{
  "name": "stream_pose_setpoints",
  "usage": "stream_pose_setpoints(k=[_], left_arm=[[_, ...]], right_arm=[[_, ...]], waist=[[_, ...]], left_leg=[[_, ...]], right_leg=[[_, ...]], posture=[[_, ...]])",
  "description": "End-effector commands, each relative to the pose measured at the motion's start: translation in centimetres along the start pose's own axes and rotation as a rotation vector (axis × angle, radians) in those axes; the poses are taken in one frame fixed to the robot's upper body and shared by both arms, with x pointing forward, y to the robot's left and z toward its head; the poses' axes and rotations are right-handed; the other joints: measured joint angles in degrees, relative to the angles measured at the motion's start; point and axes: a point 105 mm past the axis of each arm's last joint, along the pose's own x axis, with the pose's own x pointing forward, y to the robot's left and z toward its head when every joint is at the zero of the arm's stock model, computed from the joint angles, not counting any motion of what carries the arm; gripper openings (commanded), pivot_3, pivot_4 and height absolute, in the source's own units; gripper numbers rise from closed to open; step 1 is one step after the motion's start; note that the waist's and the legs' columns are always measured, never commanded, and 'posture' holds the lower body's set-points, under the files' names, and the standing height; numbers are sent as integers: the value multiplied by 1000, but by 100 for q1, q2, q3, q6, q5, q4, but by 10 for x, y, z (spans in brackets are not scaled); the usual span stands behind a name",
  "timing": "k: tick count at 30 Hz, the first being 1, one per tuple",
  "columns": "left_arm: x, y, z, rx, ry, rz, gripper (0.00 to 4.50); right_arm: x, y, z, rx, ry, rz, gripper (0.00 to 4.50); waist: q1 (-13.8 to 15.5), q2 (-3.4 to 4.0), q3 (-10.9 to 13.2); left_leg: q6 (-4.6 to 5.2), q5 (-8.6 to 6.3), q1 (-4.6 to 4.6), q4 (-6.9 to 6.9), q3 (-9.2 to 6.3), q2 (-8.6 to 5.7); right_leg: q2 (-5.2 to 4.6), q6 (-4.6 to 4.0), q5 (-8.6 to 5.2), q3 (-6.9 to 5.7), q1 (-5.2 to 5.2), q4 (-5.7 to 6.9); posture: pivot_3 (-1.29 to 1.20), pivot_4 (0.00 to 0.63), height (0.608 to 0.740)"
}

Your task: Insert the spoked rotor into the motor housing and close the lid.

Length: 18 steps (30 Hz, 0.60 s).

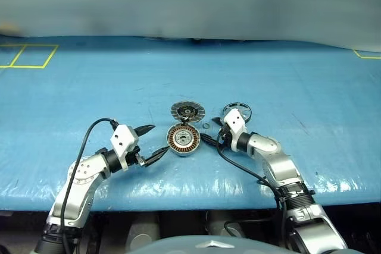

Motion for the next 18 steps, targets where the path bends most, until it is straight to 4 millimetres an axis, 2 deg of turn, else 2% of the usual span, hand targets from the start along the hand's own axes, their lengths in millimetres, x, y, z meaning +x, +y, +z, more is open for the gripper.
stream_pose_setpoints(k=[1,9,13,18], left_arm=[[-1,1,8,22,-39,11,4265],[-2,2,4,4,-47,40,4265],[-1,4,4,-8,-74,72,4265],[3,3,6,18,-121,91,4265]], right_arm=[[1,-4,1,11,-5,-17,3303],[0,-5,-5,8,19,-32,704],[-3,-7,-3,11,10,-43,692],[-15,-7,14,25,-72,-38,692]], waist=[[-3,0,0],[-7,0,0],[-6,0,0],[25,-1,0]], left_leg=[[0,0,0,0,0,0],[0,0,0,-3,0,0],[0,0,0,-2,0,0],[0,0,-4,-7,-1,0]], right_leg=[[0,0,0,0,0,0],[0,0,0,0,-1,-1],[0,-4,-3,0,0,-2],[0,-4,-3,-1,-2,-6]], posture=[[0,150,740],[0,150,740],[0,150,740],[0,150,740]])
